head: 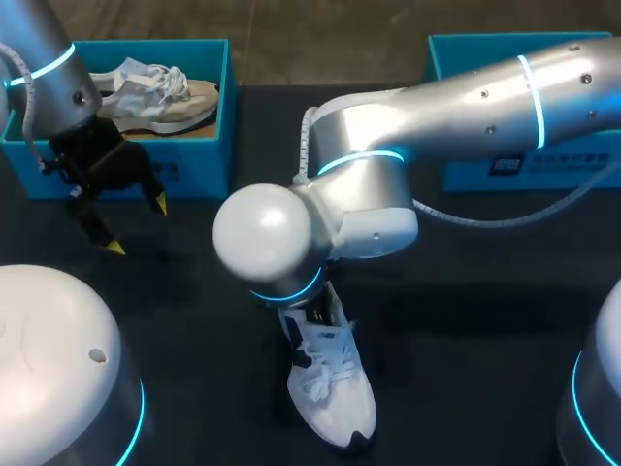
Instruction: Take the shoe out of the shoebox, open the shoe tongue, remove and reinsert the insole, then place the shoe into the shoebox
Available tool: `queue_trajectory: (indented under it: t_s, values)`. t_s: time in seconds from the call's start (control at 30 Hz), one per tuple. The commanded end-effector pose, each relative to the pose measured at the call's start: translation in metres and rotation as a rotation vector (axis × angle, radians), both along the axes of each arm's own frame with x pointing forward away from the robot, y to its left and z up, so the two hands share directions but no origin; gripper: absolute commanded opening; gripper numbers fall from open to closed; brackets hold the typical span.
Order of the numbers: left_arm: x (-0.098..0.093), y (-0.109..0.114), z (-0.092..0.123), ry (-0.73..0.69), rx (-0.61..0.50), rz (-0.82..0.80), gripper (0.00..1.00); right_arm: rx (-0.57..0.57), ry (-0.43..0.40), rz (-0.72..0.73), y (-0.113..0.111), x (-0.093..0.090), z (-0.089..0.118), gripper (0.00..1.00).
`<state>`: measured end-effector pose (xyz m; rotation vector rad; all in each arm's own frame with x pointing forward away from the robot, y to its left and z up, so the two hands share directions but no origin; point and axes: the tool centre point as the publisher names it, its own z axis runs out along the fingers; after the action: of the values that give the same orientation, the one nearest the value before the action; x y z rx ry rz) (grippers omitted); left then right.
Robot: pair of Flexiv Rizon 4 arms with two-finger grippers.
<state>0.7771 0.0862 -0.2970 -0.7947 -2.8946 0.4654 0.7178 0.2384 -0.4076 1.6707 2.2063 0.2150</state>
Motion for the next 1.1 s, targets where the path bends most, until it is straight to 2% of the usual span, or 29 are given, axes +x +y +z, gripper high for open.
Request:
queue_trajectory:
  t_s: [0.03,0.13,0.27,0.47,0.7,0.9,1.1]
  values:
    - [-0.001,0.001,0.000,-0.002,-0.001,0.000,1.00,0.122,-0.018,-0.285,-0.002,-0.004,-0.022,0.00]
    - [-0.001,0.001,0.000,-0.002,-0.001,0.000,1.00,0.129,-0.019,-0.294,-0.004,-0.013,-0.015,0.00]
    - [-0.001,0.001,0.000,-0.002,-0.001,0.000,1.00,0.109,-0.076,-0.283,0.001,-0.028,0.016,0.00]
    - [-0.001,0.001,0.000,-0.002,-0.001,0.000,1.00,0.049,-0.050,-0.275,0.002,-0.039,0.046,0.00]
    - [-0.001,0.001,0.000,-0.002,-0.001,0.000,1.00,0.025,0.079,-0.284,-0.011,-0.038,0.046,0.00]
    - [-0.001,0.001,0.000,-0.002,-0.001,0.000,1.00,-0.001,0.110,-0.288,-0.013,-0.043,0.042,0.00]
    - [-0.001,0.001,0.000,-0.002,-0.001,0.000,1.00,-0.008,0.156,-0.290,-0.014,-0.053,0.049,0.00]
